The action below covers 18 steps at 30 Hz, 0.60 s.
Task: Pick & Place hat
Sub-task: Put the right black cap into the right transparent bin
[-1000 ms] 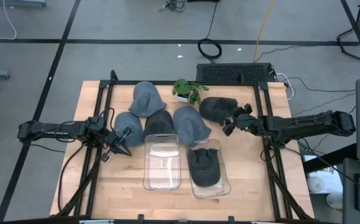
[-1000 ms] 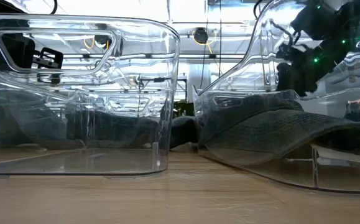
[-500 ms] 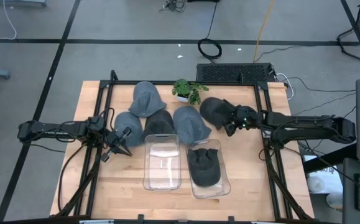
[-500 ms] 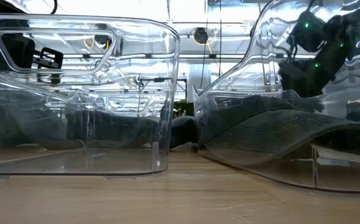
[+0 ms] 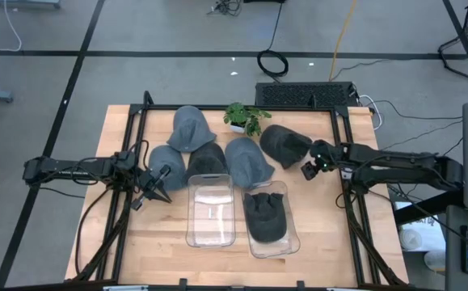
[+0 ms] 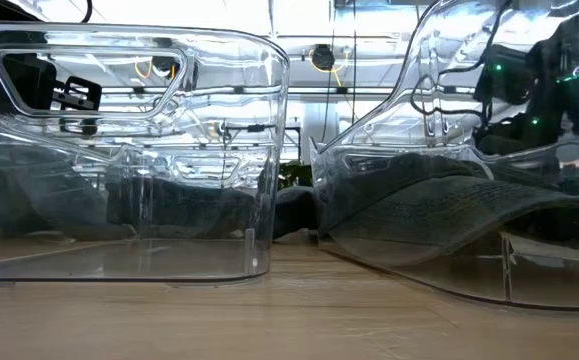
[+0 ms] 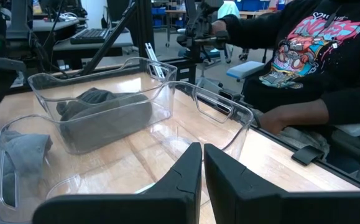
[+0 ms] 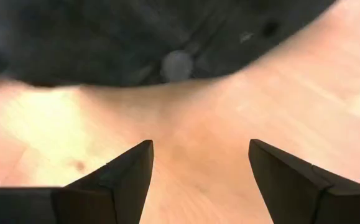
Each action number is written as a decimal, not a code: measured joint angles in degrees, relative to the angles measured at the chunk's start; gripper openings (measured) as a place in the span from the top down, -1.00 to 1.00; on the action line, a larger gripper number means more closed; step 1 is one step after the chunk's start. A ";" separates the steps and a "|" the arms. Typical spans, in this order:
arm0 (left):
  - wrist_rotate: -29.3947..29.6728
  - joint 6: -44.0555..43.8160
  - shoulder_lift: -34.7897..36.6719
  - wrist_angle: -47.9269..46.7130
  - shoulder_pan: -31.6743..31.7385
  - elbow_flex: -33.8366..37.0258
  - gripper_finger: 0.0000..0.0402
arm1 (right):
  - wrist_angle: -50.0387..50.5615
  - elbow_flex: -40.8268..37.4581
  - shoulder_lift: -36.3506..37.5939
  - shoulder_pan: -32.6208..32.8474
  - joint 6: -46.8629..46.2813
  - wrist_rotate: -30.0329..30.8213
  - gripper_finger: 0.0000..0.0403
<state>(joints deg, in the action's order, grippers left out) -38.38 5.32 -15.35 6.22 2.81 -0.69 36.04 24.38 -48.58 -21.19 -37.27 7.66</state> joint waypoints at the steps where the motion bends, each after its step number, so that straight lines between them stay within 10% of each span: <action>1: 0.00 0.00 -0.01 0.00 -0.02 0.00 0.87 | 0.04 0.00 0.29 -0.02 -0.96 1.70 -0.26; 6: 0.00 0.00 -0.01 0.00 -0.02 0.00 0.87 | -3.17 0.00 1.18 -0.35 -5.63 10.46 -0.26; 18: 0.01 0.00 -0.02 0.00 -0.01 0.00 0.87 | -20.07 -9.04 -1.46 -7.40 -5.51 9.56 -0.26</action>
<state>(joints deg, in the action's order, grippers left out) -38.37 5.32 -15.38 6.22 2.80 -0.69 15.98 15.34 -50.04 -28.59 -42.77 17.22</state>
